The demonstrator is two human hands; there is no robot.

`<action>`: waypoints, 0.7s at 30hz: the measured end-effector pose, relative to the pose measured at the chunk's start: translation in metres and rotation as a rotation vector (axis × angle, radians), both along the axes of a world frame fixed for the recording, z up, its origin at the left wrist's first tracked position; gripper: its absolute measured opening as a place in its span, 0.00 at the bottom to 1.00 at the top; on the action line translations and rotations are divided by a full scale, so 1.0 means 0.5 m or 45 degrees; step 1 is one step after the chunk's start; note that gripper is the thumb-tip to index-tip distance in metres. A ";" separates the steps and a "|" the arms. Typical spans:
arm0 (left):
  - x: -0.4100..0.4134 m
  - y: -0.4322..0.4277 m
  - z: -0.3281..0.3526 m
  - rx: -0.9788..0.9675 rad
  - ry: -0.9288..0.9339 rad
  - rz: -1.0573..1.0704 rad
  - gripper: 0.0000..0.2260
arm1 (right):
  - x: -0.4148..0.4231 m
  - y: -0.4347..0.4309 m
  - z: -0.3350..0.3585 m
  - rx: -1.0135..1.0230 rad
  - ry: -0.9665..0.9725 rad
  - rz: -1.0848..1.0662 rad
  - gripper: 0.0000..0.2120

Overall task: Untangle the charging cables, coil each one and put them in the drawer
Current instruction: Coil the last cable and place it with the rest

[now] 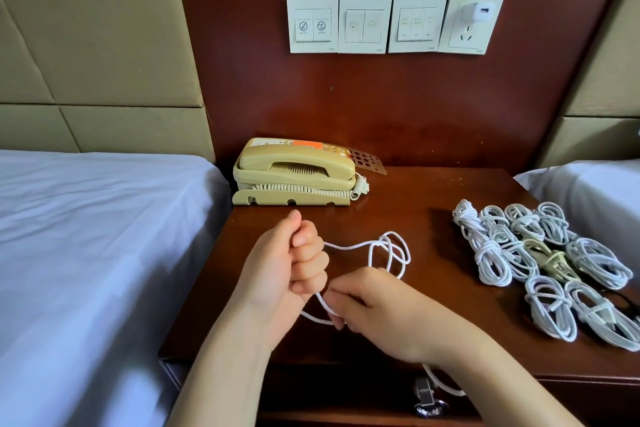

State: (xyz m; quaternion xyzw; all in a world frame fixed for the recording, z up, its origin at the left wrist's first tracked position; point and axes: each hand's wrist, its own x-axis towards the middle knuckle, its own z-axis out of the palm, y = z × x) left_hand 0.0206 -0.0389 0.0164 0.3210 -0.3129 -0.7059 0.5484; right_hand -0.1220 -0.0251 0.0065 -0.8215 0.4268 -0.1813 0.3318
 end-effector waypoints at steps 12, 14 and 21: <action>-0.011 0.000 -0.043 -0.380 -0.989 0.249 0.21 | -0.005 0.013 0.029 -0.270 -0.402 -0.103 0.10; -0.015 0.006 -0.041 -0.394 -0.997 0.151 0.22 | -0.007 0.006 0.025 -0.286 -0.498 -0.152 0.12; -0.034 0.025 -0.034 -0.115 -0.615 -0.186 0.28 | -0.012 -0.020 -0.007 -0.477 -0.476 -0.350 0.15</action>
